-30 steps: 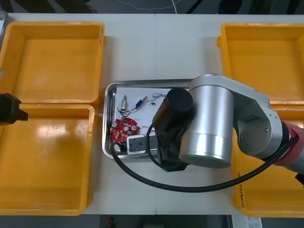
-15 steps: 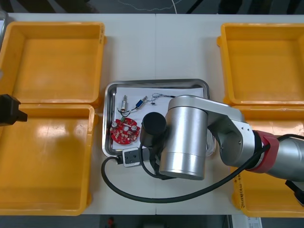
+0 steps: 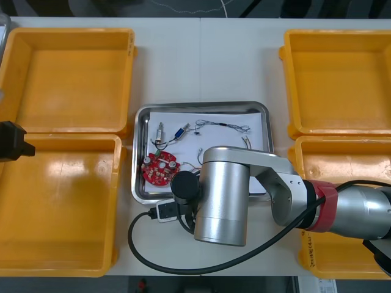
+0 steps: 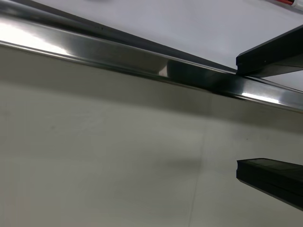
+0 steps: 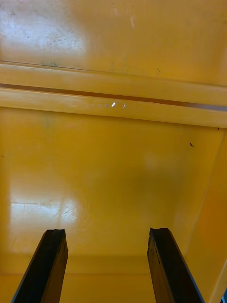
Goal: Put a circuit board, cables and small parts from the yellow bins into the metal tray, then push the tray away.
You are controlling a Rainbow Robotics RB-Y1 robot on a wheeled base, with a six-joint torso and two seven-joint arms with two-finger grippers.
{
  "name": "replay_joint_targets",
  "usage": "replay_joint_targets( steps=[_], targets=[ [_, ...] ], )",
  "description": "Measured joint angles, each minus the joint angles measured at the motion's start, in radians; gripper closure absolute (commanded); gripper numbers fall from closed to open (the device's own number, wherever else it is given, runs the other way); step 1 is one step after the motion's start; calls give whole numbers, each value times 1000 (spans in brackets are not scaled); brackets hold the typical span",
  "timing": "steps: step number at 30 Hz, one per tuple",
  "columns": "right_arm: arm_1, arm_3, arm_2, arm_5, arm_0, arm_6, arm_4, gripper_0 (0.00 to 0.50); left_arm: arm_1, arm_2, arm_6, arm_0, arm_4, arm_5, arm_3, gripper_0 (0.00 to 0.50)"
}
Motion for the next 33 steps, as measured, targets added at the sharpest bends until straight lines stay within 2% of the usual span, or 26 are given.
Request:
replay_joint_targets(
  steps=[19,21,23,24,25,26,29,33],
  targets=[
    [16,66,7,-16,0,-2,52,0,0,0,0,0,0,0,0,0],
    [19,66,7,-16,0,-2,52,79,0,0,0,0,0,0,0,0],
    [20,66,8,-16,0,-3,52,285,0,0,0,0,0,0,0,0],
    [21,66,8,-16,0,-3,52,331,0,0,0,0,0,0,-1,0],
    [21,66,8,-16,0,-4,53,404,0,0,0,0,0,0,-1,0],
    [21,66,8,-16,0,-6,53,448,0,0,0,0,0,0,-1,0],
    [22,66,8,-16,-2,-23,60,491,0,0,0,0,0,0,-1,0],
    [24,66,8,-17,-4,-35,62,500,0,0,0,0,0,0,-1,0]
  ],
)
